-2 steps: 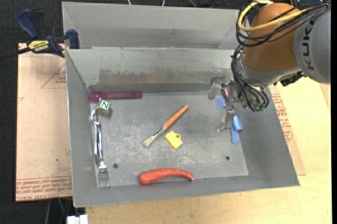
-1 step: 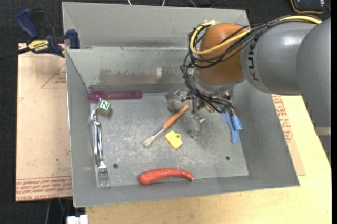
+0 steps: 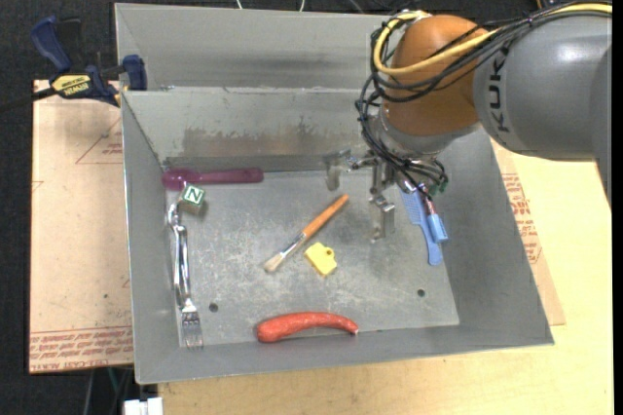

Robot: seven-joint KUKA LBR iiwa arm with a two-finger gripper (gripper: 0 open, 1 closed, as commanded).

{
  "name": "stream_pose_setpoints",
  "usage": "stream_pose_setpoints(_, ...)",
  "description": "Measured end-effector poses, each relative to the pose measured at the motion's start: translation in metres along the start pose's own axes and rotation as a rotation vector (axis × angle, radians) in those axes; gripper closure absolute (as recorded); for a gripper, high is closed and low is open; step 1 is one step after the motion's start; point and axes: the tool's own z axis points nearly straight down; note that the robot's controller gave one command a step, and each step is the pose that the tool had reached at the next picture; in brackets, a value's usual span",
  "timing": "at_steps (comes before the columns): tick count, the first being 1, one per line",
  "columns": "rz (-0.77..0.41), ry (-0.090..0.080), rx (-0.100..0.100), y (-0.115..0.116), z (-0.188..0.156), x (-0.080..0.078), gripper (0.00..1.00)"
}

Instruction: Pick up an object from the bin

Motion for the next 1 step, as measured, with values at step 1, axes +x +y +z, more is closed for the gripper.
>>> stream_pose_setpoints(1,-0.100,0.006,-0.008,0.0113,0.0262,-0.0319,0.00)
